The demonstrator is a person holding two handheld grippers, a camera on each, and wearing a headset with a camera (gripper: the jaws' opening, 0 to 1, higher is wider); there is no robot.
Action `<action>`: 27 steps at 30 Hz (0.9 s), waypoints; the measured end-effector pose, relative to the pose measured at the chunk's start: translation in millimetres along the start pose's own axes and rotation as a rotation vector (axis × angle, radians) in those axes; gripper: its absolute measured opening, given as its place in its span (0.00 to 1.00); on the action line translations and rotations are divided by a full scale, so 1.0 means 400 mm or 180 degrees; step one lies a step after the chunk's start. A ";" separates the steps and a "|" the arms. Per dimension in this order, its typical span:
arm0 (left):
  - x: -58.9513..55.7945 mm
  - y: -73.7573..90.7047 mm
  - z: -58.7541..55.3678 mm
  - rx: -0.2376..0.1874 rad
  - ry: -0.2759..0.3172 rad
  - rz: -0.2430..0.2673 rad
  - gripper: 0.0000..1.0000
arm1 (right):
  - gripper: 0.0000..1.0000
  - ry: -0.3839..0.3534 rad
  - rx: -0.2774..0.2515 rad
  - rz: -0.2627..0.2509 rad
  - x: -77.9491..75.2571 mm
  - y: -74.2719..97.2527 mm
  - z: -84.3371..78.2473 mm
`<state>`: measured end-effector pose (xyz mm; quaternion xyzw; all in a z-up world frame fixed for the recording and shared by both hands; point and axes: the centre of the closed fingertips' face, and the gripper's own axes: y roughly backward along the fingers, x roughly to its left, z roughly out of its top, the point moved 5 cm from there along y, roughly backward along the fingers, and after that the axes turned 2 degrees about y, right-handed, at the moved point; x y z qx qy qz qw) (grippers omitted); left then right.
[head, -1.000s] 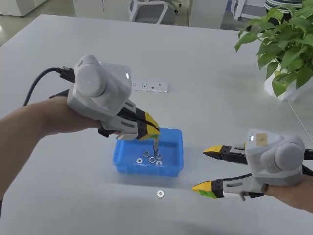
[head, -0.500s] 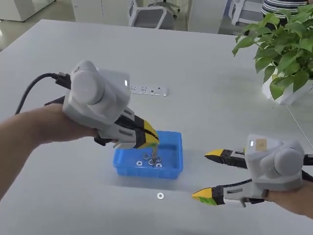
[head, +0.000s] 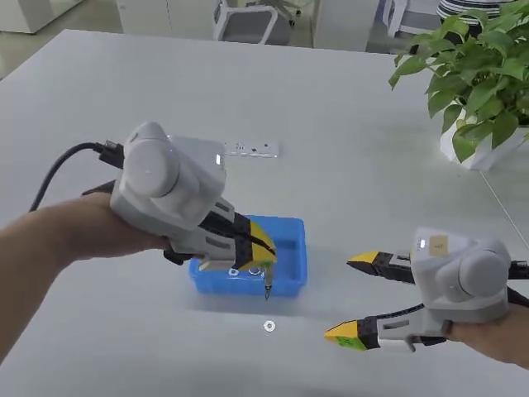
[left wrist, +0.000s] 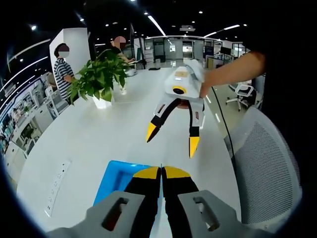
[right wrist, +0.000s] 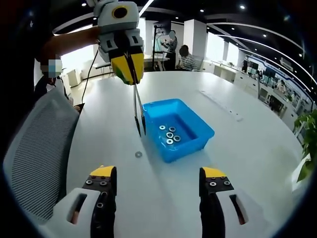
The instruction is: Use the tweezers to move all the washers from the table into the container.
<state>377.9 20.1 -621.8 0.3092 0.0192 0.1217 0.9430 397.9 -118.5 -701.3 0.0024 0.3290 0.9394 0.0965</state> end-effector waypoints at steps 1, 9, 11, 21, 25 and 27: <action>-0.002 -0.004 -0.002 0.0005 0.0003 -0.0009 0.05 | 0.68 -0.0007 0.0004 0.0000 0.000 -0.001 -0.002; -0.021 -0.035 -0.022 0.0040 0.0007 -0.0094 0.05 | 0.68 -0.0018 0.0017 0.0012 0.003 -0.002 -0.011; -0.023 -0.040 -0.028 0.0057 -0.0003 -0.0111 0.05 | 0.68 -0.0016 0.0024 0.0020 0.003 -0.003 -0.014; -0.023 -0.064 -0.057 0.0091 0.0043 -0.0166 0.05 | 0.67 -0.0031 0.0032 0.0028 0.007 -0.001 -0.019; -0.024 -0.071 -0.065 0.0081 0.0059 -0.0187 0.05 | 0.67 -0.0042 0.0038 0.0025 0.010 0.000 -0.022; -0.024 -0.076 -0.070 0.0085 0.0051 -0.0186 0.05 | 0.67 -0.0046 0.0040 0.0027 0.010 0.000 -0.024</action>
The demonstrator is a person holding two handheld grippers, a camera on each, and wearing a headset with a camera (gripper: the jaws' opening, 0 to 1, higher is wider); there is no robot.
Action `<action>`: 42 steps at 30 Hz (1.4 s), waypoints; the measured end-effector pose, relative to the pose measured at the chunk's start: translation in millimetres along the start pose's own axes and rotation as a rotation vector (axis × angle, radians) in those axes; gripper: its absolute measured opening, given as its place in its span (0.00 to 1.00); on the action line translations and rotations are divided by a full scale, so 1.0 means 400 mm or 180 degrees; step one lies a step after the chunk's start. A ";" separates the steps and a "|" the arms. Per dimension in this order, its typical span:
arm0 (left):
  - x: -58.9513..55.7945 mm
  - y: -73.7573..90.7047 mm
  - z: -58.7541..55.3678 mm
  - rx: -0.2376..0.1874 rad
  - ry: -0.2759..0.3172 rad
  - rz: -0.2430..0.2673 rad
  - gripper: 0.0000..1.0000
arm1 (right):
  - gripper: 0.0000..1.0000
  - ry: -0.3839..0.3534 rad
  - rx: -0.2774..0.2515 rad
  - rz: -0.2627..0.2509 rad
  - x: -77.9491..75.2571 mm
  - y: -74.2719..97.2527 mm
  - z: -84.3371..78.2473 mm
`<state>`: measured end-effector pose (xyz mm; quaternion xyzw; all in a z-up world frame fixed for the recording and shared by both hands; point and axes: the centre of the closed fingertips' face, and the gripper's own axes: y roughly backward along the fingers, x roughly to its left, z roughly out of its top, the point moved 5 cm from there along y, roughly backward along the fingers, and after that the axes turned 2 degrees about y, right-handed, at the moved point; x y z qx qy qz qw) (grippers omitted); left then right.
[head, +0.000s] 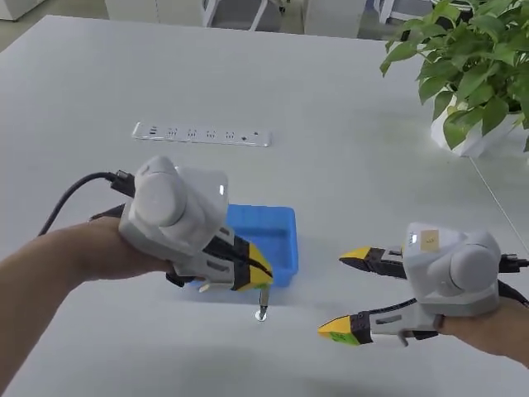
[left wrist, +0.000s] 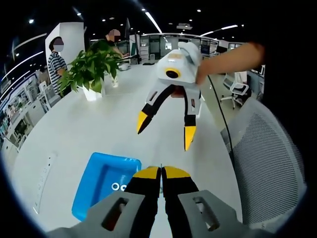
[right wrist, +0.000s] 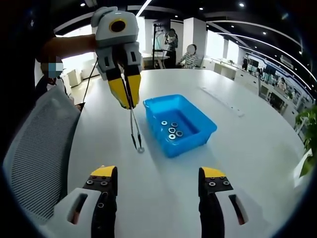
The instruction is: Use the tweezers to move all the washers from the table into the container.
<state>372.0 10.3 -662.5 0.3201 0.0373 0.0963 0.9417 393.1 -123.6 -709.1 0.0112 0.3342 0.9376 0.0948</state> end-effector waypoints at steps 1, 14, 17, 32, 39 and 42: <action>0.000 -0.002 -0.003 0.0010 0.0005 -0.0003 0.05 | 0.67 -0.0007 0.0000 0.0002 0.001 0.000 -0.001; 0.000 -0.009 -0.008 -0.0016 0.0002 -0.0018 0.05 | 0.64 0.0004 -0.0004 0.0049 0.013 -0.007 -0.002; 0.000 -0.007 -0.009 -0.0003 0.0001 -0.0032 0.05 | 0.59 0.0025 -0.0025 0.0086 0.018 -0.012 0.003; -0.007 0.001 -0.018 0.0090 -0.0019 -0.0106 0.05 | 0.37 0.0331 -0.0031 0.0399 0.061 -0.073 0.054; -0.005 0.002 -0.022 0.0132 -0.0029 -0.0119 0.05 | 0.31 0.0518 0.0016 0.0494 0.083 -0.111 0.077; -0.004 0.004 -0.025 0.0144 -0.0028 -0.0126 0.05 | 0.29 0.0584 0.0041 0.0523 0.087 -0.128 0.083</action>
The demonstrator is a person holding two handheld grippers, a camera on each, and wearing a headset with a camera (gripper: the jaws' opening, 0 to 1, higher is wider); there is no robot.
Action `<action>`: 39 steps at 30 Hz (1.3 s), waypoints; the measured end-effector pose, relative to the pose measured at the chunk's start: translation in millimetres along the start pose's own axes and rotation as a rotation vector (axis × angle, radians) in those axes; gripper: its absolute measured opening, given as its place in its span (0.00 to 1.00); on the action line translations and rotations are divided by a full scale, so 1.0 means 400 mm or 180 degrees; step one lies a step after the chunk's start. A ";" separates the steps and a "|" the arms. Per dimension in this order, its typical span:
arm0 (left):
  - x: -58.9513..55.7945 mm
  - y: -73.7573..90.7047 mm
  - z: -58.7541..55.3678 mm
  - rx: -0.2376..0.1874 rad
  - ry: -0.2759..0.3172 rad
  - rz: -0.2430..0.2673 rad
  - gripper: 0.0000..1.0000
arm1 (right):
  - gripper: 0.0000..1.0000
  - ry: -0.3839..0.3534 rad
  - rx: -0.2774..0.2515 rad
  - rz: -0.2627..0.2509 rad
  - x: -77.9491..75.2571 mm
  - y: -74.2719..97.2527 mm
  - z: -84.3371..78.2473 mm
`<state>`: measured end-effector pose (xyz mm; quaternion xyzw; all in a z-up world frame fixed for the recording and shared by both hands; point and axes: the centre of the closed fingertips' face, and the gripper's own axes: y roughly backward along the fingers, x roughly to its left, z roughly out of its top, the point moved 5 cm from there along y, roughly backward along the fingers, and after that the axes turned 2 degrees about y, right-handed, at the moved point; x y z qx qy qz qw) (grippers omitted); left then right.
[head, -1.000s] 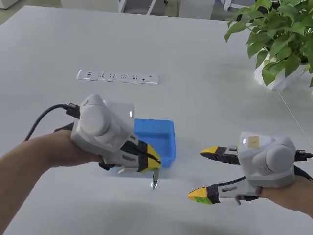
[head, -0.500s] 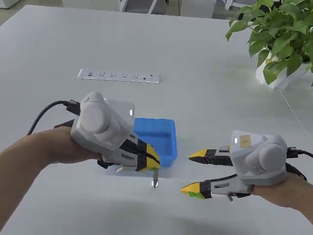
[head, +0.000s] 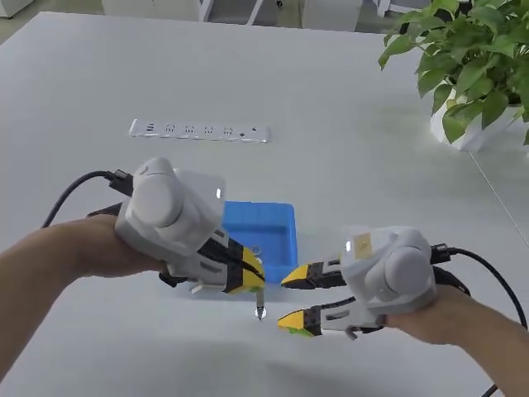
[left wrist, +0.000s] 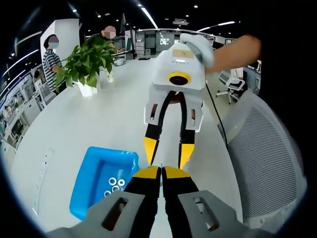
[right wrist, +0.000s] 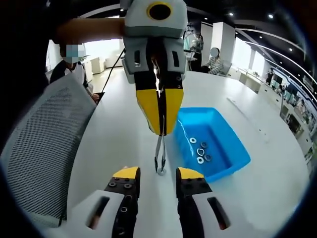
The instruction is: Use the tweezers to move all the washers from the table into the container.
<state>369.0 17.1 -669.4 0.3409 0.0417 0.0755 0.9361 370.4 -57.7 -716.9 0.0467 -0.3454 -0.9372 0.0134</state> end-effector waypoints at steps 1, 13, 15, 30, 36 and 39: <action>0.000 0.001 -0.001 0.0005 0.0002 -0.0005 0.05 | 0.28 0.0020 0.0005 0.0013 0.001 -0.004 0.002; -0.003 -0.002 -0.001 0.0008 0.0005 -0.0039 0.05 | 0.21 0.0093 0.0009 0.0053 -0.009 -0.047 0.025; -0.003 -0.003 -0.001 0.0013 0.0000 -0.0040 0.05 | 0.19 0.0090 0.0002 0.0057 -0.009 -0.050 0.026; -0.004 -0.009 -0.001 0.0029 -0.0010 -0.0064 0.05 | 0.08 0.0078 0.0035 0.0060 -0.008 -0.062 0.023; -0.009 -0.012 0.000 0.0034 -0.0010 -0.0087 0.05 | 0.07 0.0140 0.0055 0.0071 -0.004 -0.061 0.023; -0.008 -0.013 -0.001 0.0040 -0.0009 -0.0089 0.05 | 0.06 0.0128 0.0048 0.0057 -0.005 -0.060 0.023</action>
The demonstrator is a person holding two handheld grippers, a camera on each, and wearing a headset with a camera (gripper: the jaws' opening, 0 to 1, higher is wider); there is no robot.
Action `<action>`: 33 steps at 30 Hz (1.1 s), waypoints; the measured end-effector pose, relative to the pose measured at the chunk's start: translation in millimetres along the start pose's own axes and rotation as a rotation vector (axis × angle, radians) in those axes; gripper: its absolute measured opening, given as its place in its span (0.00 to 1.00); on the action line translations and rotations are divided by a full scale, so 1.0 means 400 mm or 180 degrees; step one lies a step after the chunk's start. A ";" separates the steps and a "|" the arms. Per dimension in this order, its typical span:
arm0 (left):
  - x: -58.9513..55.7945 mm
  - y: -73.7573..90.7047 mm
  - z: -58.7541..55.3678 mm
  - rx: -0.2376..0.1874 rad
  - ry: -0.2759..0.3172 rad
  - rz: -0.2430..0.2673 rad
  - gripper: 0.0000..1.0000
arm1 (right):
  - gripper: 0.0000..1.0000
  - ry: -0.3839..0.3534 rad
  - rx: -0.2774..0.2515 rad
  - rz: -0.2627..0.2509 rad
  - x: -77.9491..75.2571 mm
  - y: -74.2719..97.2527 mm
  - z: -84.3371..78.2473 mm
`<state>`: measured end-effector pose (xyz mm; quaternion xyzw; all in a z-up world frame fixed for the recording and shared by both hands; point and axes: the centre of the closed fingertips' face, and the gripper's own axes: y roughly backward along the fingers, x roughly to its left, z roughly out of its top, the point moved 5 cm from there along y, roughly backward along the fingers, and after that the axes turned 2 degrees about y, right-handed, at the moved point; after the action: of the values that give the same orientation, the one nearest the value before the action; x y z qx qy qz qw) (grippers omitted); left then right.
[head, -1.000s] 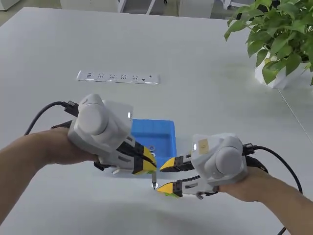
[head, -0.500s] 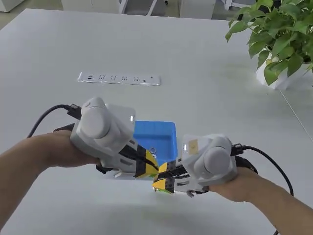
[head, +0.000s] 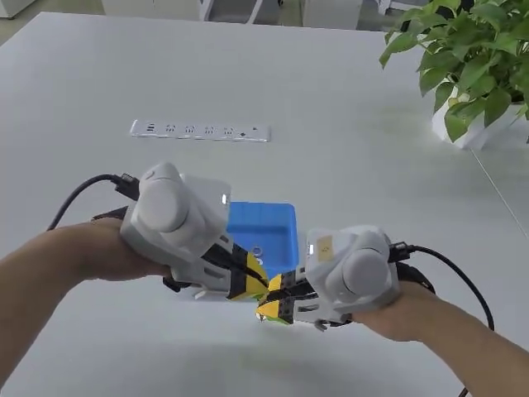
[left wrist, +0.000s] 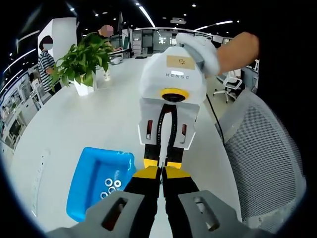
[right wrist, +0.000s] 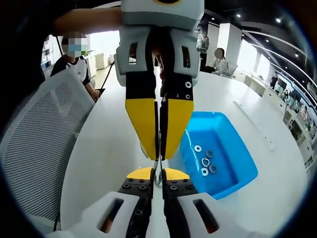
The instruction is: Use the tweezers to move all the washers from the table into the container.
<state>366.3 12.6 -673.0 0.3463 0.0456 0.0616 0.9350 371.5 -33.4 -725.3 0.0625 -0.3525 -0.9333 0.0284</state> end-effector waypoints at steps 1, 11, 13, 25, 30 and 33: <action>0.000 0.000 0.000 0.0002 -0.0001 0.0001 0.06 | 0.06 -0.0004 -0.0003 -0.0003 0.000 0.000 0.000; 0.001 -0.001 0.000 0.0012 0.0011 0.0017 0.06 | 0.06 -0.0050 -0.0011 -0.0004 -0.002 0.000 0.000; 0.001 -0.001 0.000 0.0011 0.0020 0.0024 0.06 | 0.06 -0.0060 -0.0013 -0.0005 -0.001 0.000 0.000; -0.003 0.006 -0.008 -0.0038 0.0104 0.0071 0.10 | 0.06 -0.0084 0.0007 -0.0002 -0.002 0.000 0.000; -0.003 0.016 -0.010 -0.0077 0.0135 0.0099 0.13 | 0.06 -0.0086 0.0018 0.0003 -0.002 -0.001 0.000; -0.002 0.023 -0.011 -0.0110 0.0166 0.0121 0.15 | 0.06 -0.0093 0.0023 0.0005 -0.002 0.000 0.000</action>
<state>364.3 22.4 -670.3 0.3292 0.0622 0.0892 0.9380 372.2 -33.3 -725.5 0.0487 -0.3564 -0.9328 0.0237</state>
